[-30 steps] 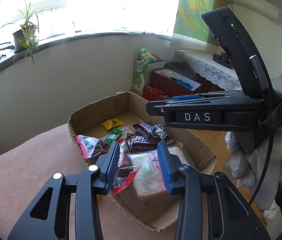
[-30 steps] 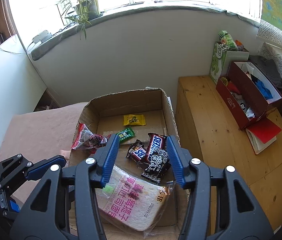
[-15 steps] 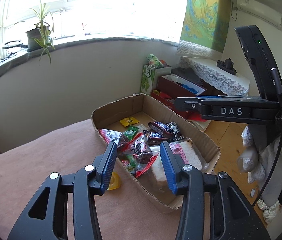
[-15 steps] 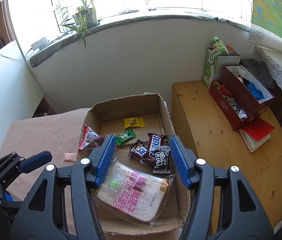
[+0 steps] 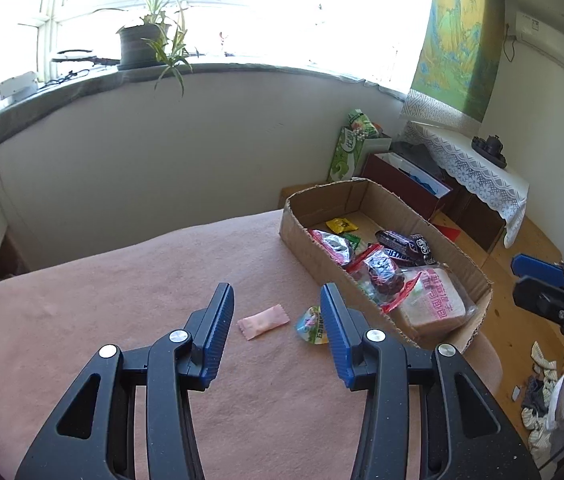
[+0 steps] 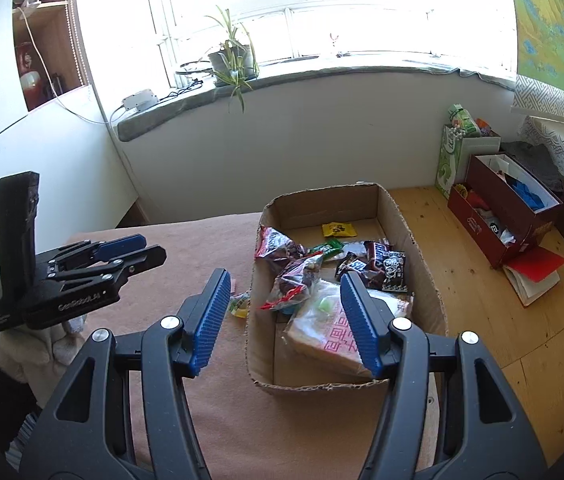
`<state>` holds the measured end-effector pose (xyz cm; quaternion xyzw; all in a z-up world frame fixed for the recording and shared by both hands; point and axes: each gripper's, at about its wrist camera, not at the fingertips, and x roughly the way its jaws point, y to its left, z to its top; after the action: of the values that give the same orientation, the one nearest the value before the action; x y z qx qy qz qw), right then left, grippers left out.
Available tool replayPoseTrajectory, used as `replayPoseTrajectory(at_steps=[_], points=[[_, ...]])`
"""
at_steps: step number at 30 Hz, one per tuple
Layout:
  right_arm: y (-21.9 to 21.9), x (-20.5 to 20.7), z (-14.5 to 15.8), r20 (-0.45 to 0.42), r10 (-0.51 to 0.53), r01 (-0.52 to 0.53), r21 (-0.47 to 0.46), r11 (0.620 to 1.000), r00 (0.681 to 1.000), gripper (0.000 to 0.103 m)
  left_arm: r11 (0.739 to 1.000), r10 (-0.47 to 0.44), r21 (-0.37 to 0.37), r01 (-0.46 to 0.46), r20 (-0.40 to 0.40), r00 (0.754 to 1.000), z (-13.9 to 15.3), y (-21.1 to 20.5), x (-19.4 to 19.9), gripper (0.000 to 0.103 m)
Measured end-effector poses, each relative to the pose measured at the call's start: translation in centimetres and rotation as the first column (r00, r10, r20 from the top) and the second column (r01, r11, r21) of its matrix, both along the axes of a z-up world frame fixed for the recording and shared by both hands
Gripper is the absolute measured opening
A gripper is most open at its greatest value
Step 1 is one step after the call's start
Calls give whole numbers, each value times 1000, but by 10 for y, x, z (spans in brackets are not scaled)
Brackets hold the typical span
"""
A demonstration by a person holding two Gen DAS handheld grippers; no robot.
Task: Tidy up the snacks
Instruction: 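Open both grippers over the box and move them back to the table, then grasp the pink candy with the left gripper while the right grasps the yellow jelly cup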
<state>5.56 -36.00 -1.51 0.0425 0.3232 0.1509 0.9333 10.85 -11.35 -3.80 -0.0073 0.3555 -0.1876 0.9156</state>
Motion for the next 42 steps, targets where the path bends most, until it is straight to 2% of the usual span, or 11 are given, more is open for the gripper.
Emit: replayPoseTrajectory(at_steps=[8,15,18,20,23,26,28,32,35,42], points=[[38,-52,-38,-9,66,-65,46,997,998,60,1000,-10,-30,7,-90,996,-25,8,25,44],[53,-55,-80,-78,56,-43,167,985,995,60,997,-78,-17,76,-189,979,-54,-17,53,44],[52,-53,-89,-96,34,-20,139,990,995,60,995,-101,-17,100,-252,963,-68,-27,72,43],[49,-54,-93,-102,17,-4,119,993,995,60,996,-86,-15,86,-282,956,-75,-30,84,36],[42,-56,-97,-112,3,8,97,995,994,60,997,-79,-27,74,-322,943,-83,-31,96,35],[38,-58,-99,-113,-9,19,82,996,994,60,994,-105,-8,109,-330,938,-87,-41,95,35],[36,-55,-103,-122,-9,21,94,995,992,60,989,-126,36,145,-321,939,-89,-51,90,35],[33,-51,-108,-135,-20,34,105,994,991,60,966,-175,138,219,-275,946,-89,-68,75,26],[31,-50,-111,-145,-21,37,114,993,989,60,944,-215,194,265,-245,945,-91,-73,59,24],[37,-57,-108,-130,-3,18,111,994,991,60,930,-275,187,317,-217,937,-92,-51,21,23]])
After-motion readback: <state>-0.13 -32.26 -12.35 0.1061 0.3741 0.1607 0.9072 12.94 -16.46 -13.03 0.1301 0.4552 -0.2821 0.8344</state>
